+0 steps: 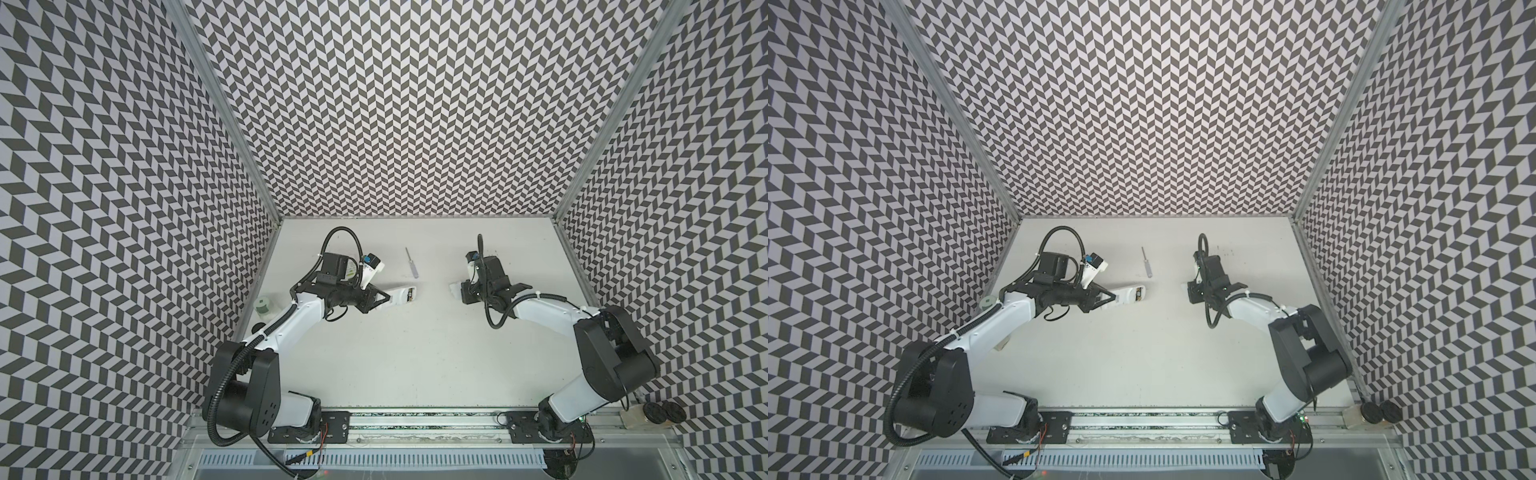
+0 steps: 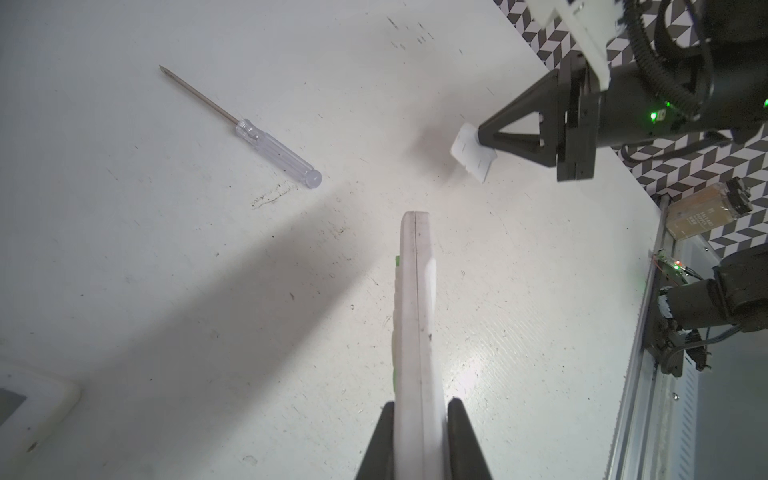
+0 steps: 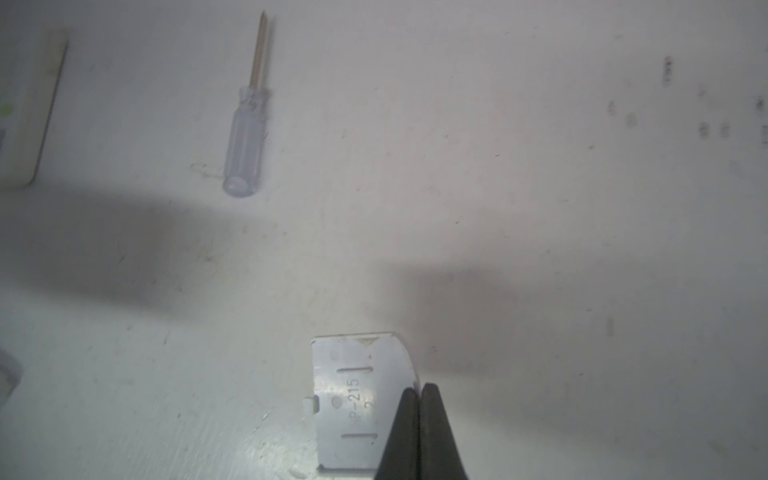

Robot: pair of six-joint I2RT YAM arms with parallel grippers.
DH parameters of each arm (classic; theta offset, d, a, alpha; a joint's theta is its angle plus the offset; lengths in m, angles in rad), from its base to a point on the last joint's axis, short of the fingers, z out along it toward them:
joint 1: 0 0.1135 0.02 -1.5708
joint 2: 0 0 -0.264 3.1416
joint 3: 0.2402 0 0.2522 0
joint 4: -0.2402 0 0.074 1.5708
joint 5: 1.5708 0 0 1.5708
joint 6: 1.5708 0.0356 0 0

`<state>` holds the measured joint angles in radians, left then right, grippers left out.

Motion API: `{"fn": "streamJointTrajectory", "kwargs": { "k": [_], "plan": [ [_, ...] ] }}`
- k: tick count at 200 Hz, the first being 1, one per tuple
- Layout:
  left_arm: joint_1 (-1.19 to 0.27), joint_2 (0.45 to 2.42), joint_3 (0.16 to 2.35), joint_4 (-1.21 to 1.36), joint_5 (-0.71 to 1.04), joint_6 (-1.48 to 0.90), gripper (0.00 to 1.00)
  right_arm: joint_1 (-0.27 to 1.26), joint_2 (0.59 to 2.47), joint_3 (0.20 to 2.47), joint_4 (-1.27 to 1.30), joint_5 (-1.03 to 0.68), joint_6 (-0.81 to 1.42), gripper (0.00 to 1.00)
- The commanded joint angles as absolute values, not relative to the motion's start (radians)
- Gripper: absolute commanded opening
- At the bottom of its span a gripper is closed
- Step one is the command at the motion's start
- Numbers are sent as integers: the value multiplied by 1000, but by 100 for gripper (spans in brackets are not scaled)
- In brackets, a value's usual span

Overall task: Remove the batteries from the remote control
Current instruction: 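Open the right gripper and withdraw it from the cover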

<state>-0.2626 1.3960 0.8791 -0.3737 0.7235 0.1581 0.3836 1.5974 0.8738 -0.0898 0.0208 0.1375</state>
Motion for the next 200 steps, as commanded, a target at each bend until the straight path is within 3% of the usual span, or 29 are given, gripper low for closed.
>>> {"fn": "streamJointTrajectory", "kwargs": {
  "k": [1,39,82,112,147,200],
  "plan": [
    [-275,1406,892,-331,779,108,0,305,1621,901,-51,61,201,0],
    [-279,1417,877,-316,787,91,0,195,1658,870,-33,60,280,0],
    [-286,1443,840,-284,810,85,0,181,1715,873,-36,74,320,3],
    [-287,1452,828,-278,810,85,0,173,1749,898,-71,77,329,11],
    [-297,1468,821,-280,797,92,0,173,1735,889,-62,82,330,32],
    [-301,1522,841,-290,767,90,0,199,1607,833,6,95,321,38]
  ]
}}
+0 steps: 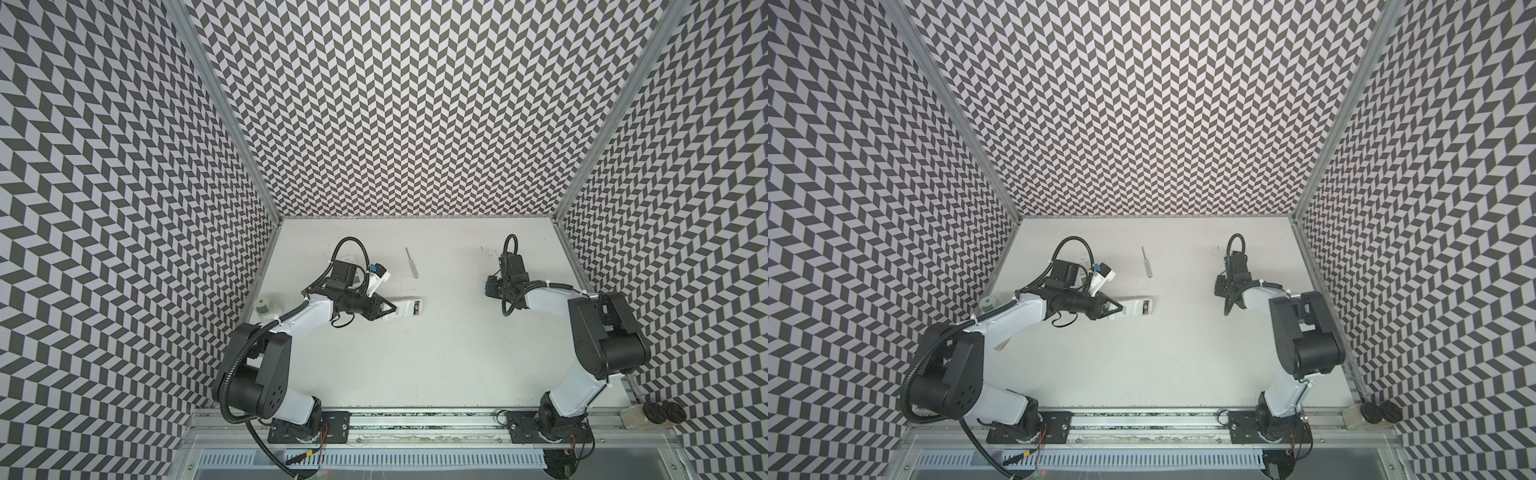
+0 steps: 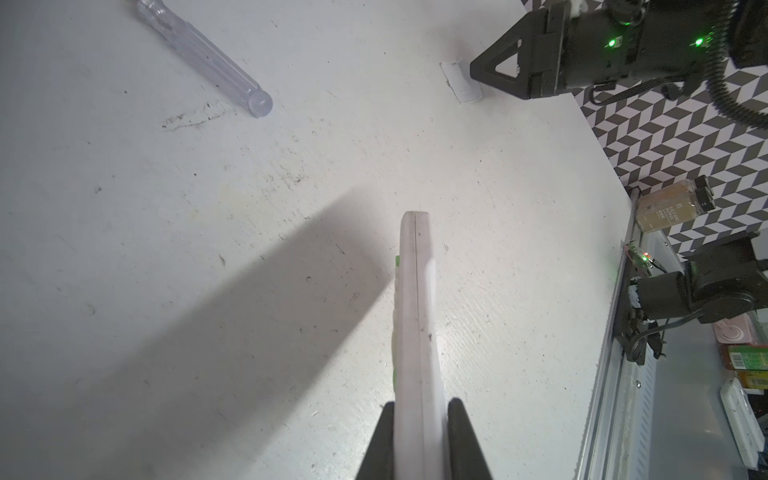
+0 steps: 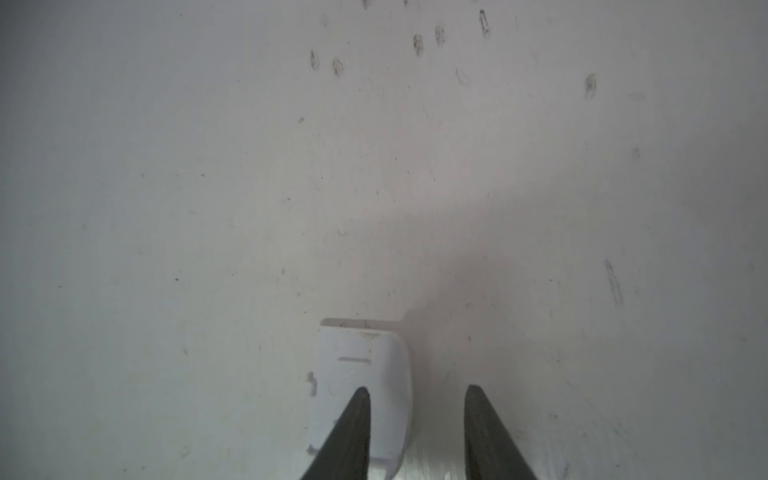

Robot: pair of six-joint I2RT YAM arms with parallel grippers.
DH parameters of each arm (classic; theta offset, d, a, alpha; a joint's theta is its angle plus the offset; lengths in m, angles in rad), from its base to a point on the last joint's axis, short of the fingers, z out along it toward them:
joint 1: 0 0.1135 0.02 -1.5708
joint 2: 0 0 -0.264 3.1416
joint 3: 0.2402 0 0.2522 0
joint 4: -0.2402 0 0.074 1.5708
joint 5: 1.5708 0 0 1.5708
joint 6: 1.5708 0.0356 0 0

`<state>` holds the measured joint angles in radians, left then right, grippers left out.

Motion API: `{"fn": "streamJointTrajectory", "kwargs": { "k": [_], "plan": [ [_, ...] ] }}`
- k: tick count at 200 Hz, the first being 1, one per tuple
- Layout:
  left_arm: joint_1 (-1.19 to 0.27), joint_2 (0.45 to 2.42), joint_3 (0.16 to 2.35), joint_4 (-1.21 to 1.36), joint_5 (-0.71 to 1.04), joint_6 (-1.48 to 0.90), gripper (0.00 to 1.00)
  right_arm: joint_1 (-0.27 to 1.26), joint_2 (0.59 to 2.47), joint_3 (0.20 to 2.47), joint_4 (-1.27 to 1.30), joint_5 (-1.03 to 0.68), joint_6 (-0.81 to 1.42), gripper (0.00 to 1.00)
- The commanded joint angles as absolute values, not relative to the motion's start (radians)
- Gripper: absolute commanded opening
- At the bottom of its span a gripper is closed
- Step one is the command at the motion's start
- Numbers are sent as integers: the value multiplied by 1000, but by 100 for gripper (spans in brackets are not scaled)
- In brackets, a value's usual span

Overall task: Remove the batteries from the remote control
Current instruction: 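Open the right gripper and withdraw it from the cover, then lower the white remote with the left gripper while the right gripper nears the screwdriver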

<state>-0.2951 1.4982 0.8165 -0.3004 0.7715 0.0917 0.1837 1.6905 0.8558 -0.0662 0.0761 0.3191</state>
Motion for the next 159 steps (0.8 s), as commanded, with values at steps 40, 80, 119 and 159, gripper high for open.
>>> {"fn": "streamJointTrajectory", "kwargs": {
  "k": [40,80,119,159],
  "plan": [
    [-304,1598,847,-299,773,69,0,236,1559,805,67,32,300,40],
    [-301,1620,850,-305,743,73,2,287,1572,806,90,-23,280,42],
    [-279,1609,843,-291,647,86,26,355,1583,797,132,-55,257,43],
    [-261,1583,832,-284,555,114,40,413,1600,808,128,-70,224,44]
  ]
}}
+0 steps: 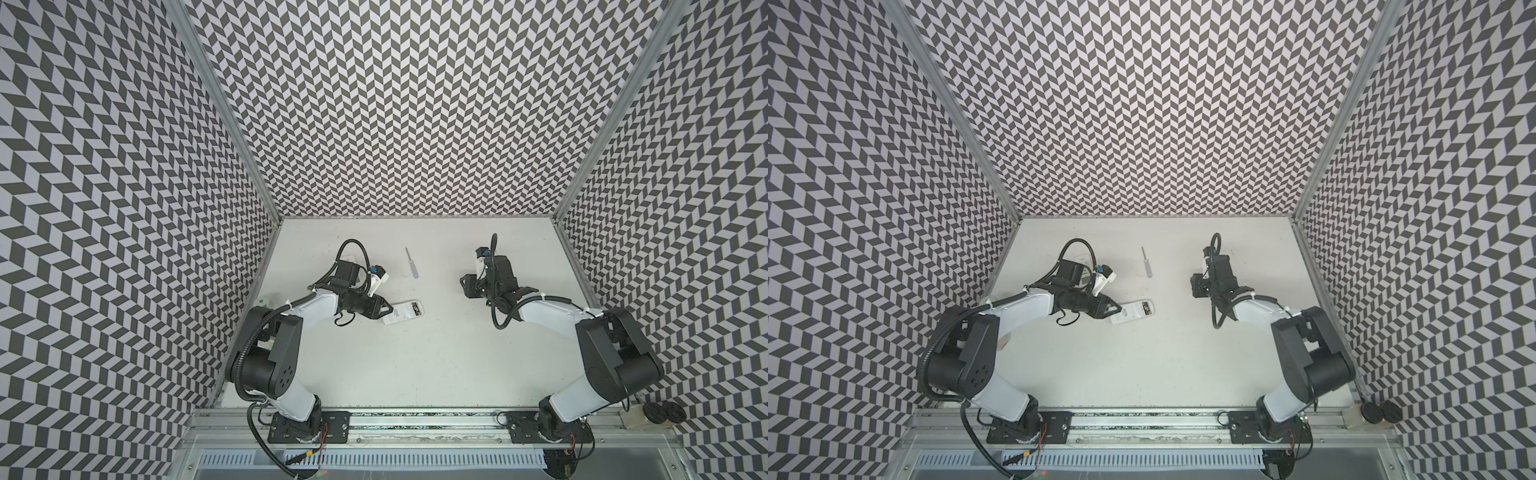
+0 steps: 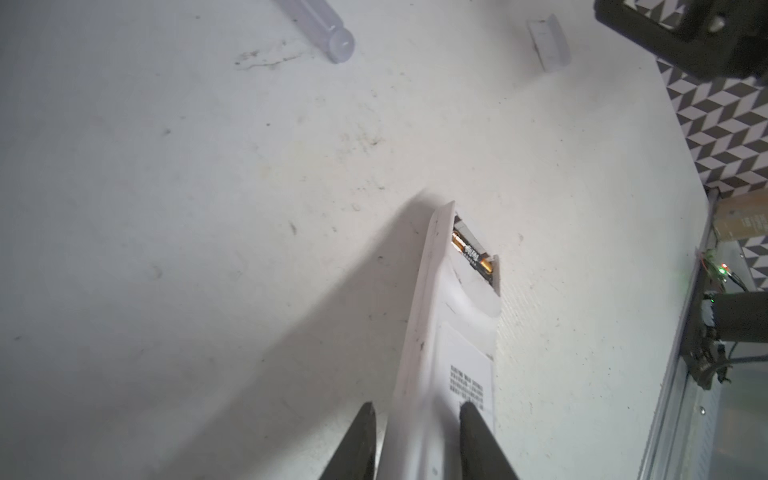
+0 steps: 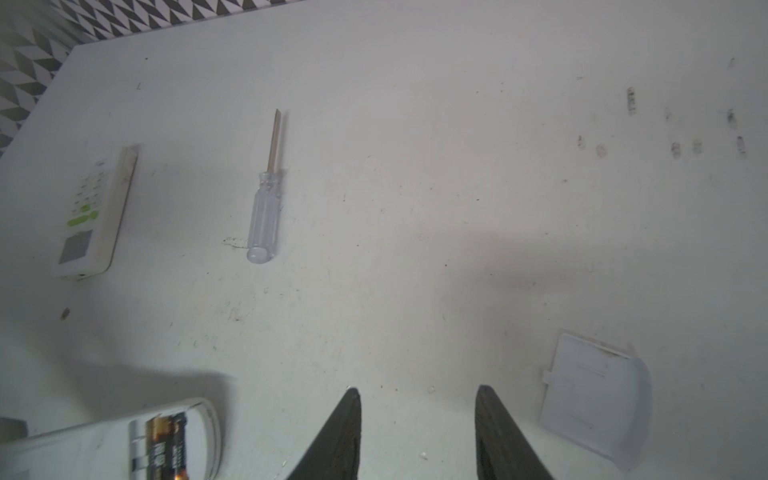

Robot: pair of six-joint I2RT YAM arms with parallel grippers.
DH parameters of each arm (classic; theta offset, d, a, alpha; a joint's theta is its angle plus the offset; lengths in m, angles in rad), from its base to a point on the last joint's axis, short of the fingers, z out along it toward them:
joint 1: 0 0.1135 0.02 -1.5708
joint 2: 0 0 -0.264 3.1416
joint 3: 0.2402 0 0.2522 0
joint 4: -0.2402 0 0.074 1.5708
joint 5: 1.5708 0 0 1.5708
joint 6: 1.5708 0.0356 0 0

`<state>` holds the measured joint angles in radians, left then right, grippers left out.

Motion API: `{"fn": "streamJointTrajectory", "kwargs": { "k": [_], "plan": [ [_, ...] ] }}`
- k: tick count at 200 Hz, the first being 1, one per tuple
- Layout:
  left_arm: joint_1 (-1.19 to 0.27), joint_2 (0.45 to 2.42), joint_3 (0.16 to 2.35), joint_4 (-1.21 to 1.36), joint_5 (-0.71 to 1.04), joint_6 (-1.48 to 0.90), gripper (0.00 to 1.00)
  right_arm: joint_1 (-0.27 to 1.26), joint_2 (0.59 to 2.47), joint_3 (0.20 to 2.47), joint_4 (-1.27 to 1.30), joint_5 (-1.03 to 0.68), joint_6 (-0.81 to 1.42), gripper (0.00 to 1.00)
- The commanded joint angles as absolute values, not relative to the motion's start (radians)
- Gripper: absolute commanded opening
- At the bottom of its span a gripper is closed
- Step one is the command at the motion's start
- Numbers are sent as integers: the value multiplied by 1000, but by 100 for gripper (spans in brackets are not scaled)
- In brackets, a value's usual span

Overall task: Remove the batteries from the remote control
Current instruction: 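Lower the white remote with the left gripper while the right gripper nears the screwdriver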

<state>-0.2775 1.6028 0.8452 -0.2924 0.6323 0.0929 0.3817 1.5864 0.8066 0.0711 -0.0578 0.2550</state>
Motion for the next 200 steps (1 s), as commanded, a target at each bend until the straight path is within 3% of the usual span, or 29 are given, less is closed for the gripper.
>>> {"fn": "streamJointTrajectory", "kwargs": {
  "k": [1,100,177,197,200],
  "plan": [
    [-261,1582,832,-282,554,115,40,414,1601,807,129,-69,223,44],
    [-265,1499,770,-261,508,198,70,530,1730,962,133,-72,206,46],
    [-351,1443,703,-251,376,319,82,580,1967,1280,6,-21,210,50],
    [-371,1440,685,-245,347,354,89,593,2009,1328,-18,7,206,50],
    [-373,1440,681,-242,342,360,96,596,2015,1330,-16,9,206,50]
  ]
}}
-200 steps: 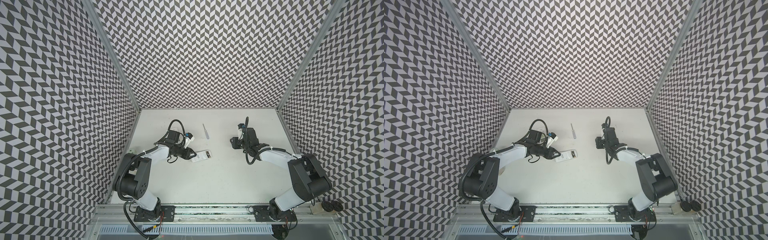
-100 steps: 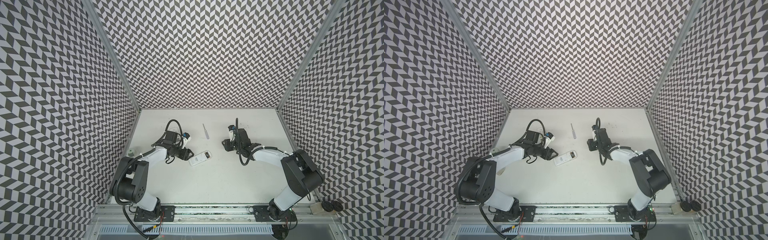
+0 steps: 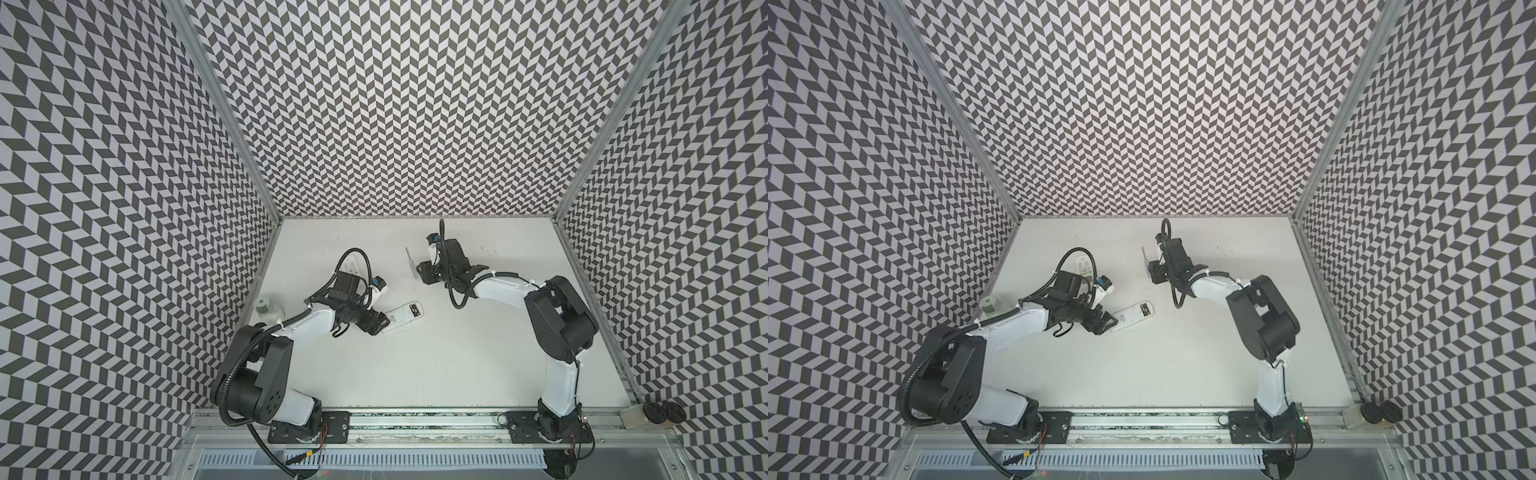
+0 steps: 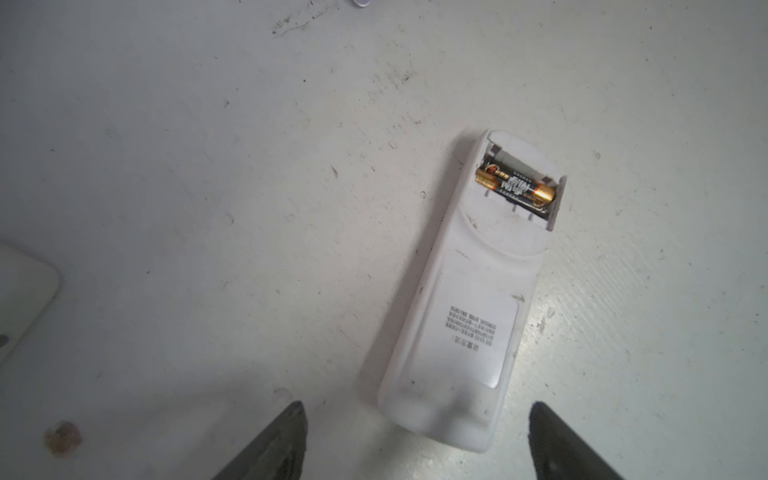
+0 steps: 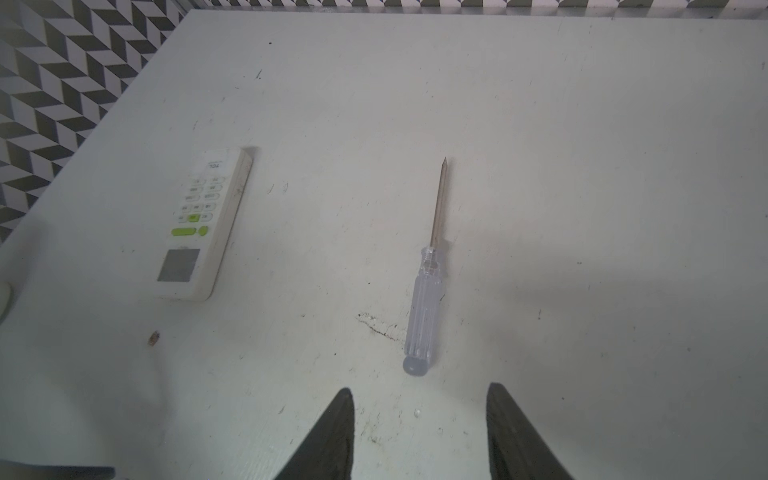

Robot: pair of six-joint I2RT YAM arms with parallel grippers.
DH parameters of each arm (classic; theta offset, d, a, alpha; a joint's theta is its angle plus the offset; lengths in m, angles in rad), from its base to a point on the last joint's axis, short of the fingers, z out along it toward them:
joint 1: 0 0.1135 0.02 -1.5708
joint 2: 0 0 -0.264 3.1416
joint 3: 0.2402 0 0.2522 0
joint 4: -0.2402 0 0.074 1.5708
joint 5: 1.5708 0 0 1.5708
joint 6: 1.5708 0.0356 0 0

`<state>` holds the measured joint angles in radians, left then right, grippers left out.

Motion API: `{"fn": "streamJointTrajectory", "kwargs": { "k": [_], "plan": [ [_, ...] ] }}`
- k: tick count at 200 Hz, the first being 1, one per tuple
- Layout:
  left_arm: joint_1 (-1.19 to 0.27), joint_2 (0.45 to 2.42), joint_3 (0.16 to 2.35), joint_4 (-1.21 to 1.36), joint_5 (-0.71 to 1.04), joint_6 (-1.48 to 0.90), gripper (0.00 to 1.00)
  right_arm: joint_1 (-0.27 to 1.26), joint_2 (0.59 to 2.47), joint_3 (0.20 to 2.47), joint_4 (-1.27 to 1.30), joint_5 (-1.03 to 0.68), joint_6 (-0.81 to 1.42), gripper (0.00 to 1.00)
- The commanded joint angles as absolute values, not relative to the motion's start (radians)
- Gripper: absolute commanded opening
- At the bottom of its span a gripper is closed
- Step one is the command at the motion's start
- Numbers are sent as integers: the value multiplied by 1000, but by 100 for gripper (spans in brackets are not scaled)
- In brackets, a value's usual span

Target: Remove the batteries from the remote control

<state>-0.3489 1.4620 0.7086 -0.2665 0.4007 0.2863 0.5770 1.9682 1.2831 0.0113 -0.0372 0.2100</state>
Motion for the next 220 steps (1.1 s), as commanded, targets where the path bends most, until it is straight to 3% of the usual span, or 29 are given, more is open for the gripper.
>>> {"fn": "streamJointTrajectory", "kwargs": {
  "k": [1,78,220],
  "plan": [
    [-375,1440,680,-241,341,362,98,597,2018,1332,-16,10,204,50],
    [-443,1449,653,-206,267,408,100,635,2149,1470,-83,75,168,51],
    [-435,1537,674,-168,76,449,100,633,2221,1469,-75,122,144,47]
  ]
}}
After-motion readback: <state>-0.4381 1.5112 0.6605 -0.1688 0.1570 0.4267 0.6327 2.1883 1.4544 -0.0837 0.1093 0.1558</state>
